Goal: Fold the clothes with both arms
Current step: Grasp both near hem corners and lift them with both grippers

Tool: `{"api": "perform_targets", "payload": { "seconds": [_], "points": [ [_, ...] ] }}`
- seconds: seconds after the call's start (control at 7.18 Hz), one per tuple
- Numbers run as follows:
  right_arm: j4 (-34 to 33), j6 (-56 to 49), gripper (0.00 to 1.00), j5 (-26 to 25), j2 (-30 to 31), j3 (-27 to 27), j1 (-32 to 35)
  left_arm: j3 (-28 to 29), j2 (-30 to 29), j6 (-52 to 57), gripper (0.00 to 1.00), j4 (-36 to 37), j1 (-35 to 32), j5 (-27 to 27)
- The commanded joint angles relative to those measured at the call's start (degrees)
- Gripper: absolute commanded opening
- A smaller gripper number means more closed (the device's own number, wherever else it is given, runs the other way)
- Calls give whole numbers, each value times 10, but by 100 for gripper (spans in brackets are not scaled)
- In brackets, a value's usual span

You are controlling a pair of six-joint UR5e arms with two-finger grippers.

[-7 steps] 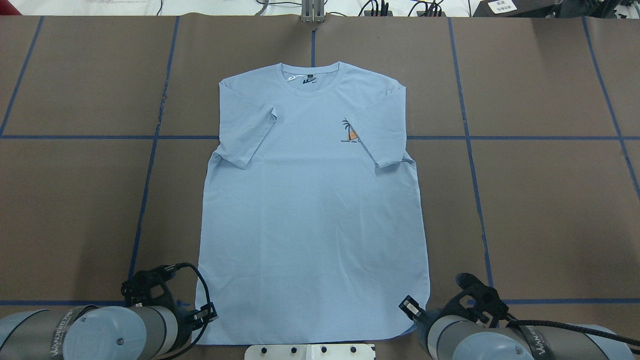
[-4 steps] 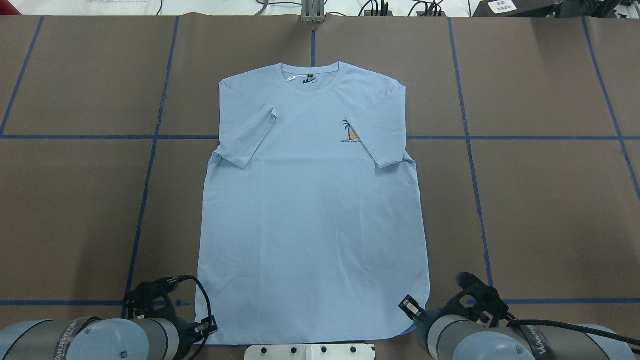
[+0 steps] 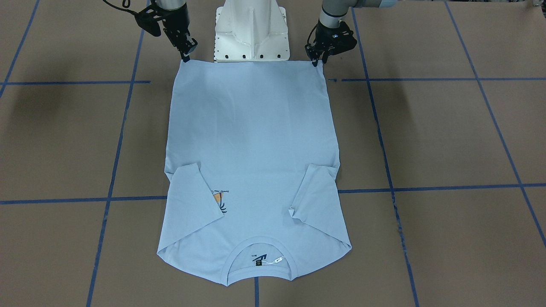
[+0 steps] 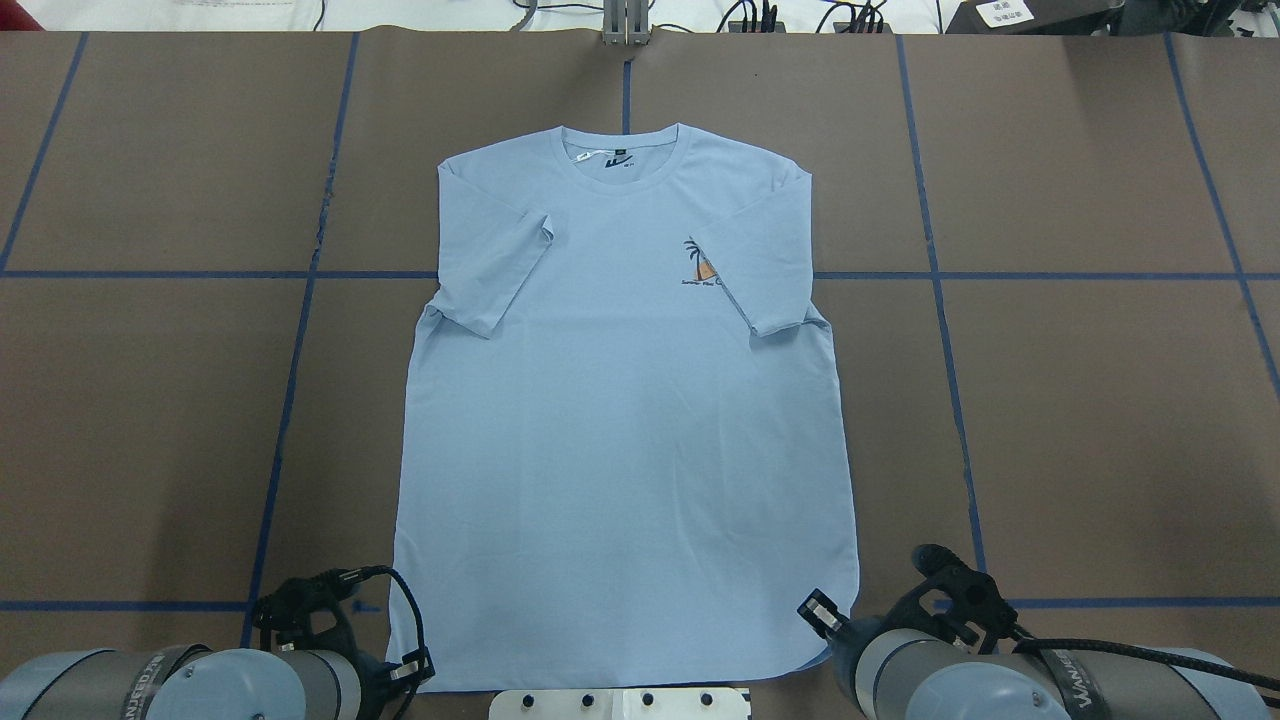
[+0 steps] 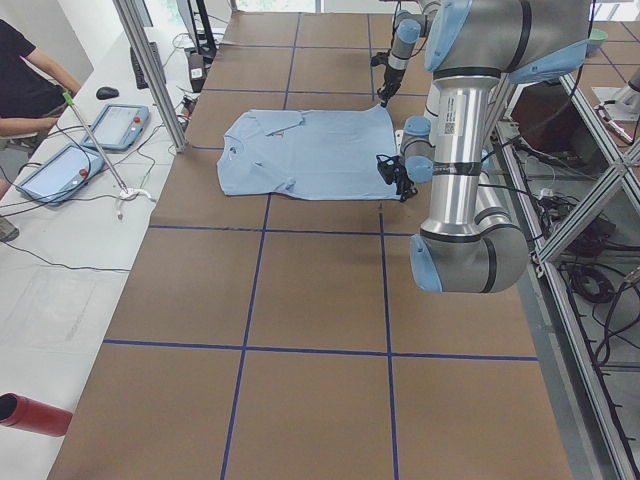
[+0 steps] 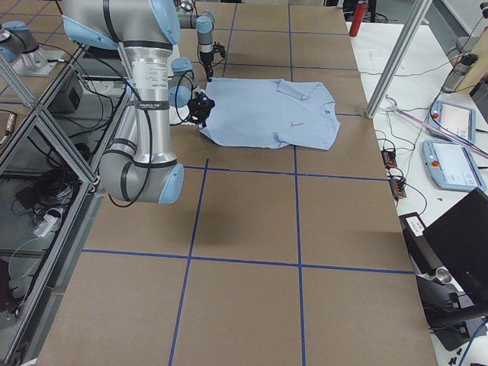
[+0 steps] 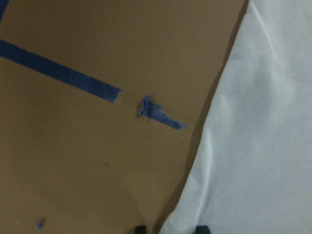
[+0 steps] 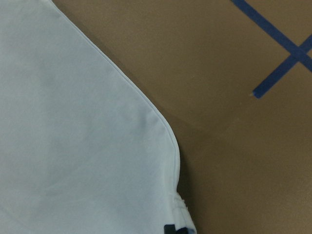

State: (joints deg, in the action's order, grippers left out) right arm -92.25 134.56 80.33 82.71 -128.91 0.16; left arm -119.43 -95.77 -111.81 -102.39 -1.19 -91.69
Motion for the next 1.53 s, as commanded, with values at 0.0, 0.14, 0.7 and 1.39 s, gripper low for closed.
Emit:
{"api": "perform_targets", "payload": {
  "seconds": [0.0, 0.14, 0.7, 1.39],
  "points": [
    [0, 0, 0, 0, 0, 0, 0, -27, 0, 1, 0, 0, -1, -28],
    [0, 0, 0, 0, 1, -1, 1, -31, -1, 1, 0, 0, -1, -27],
    [-201, 0, 0, -3, -12, -164, -33, -218, 0, 2, 0, 94, -19, -35],
    [-128, -361, 0, 108, -192, 108, 319, 33, -176, 314, 0, 90, -341, -38]
  ]
}}
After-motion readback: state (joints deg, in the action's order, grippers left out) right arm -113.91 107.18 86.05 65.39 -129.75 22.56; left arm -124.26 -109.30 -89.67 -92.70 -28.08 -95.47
